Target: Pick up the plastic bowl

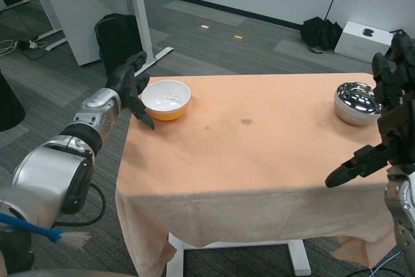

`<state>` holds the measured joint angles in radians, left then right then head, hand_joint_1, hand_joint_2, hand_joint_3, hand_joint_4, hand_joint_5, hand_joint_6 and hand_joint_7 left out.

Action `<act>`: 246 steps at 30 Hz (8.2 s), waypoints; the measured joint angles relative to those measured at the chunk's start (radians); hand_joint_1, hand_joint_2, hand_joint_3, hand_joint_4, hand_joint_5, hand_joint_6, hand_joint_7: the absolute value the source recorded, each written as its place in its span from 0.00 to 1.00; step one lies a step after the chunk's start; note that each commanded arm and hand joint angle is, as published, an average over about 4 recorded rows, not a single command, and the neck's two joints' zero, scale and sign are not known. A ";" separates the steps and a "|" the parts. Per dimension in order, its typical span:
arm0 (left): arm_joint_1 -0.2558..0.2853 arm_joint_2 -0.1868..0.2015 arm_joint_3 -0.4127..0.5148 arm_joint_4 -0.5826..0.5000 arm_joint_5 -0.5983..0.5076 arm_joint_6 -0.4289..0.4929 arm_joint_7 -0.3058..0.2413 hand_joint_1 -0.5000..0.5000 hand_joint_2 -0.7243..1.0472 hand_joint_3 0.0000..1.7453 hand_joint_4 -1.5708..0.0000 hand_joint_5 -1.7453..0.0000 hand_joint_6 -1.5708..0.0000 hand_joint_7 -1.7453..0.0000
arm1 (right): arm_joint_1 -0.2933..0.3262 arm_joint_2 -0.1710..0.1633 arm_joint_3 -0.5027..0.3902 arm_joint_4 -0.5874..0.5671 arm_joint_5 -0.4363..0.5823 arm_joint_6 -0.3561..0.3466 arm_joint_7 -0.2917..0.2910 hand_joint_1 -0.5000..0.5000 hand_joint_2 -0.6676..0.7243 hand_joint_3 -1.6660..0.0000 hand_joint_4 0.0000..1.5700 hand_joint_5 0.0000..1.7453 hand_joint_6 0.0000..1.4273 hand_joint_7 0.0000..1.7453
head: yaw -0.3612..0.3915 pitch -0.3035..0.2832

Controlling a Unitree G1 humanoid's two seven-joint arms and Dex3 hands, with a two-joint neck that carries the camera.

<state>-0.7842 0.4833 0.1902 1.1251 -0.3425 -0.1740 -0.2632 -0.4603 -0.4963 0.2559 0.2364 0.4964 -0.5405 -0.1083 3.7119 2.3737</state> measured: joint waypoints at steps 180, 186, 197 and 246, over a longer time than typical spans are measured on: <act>0.036 -0.059 -0.285 -0.082 0.349 -0.379 0.043 0.01 0.71 0.05 1.00 0.71 1.00 0.92 | 0.008 0.000 0.010 0.002 0.039 -0.025 0.000 0.00 0.86 1.00 0.00 0.00 0.00 0.00 | -0.030 -0.059; 0.036 -0.083 -0.260 -0.059 0.400 -0.386 0.077 0.01 0.75 0.05 1.00 0.66 1.00 0.92 | 0.009 0.000 0.010 0.002 0.039 -0.027 0.000 0.00 0.86 1.00 0.00 0.00 0.00 0.00 | -0.031 -0.061; 0.035 -0.090 -0.288 0.003 0.431 -0.364 0.090 0.01 0.70 0.05 1.00 0.68 1.00 0.92 | 0.014 0.000 0.009 0.002 0.039 -0.034 0.000 0.01 0.86 1.00 0.00 0.00 0.00 0.00 | -0.035 -0.062; 0.011 -0.115 -0.314 -0.012 0.483 -0.278 0.107 0.00 0.94 0.80 0.00 0.00 0.11 0.04 | 0.027 0.001 0.009 0.004 0.055 -0.057 -0.001 0.00 0.86 1.00 0.00 0.00 0.00 0.00 | -0.043 -0.078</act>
<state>-0.7734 0.3688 -0.1233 1.1131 0.1405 -0.4519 -0.1565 -0.4335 -0.4953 0.2651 0.2400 0.5515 -0.5978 -0.1096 3.6688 2.2958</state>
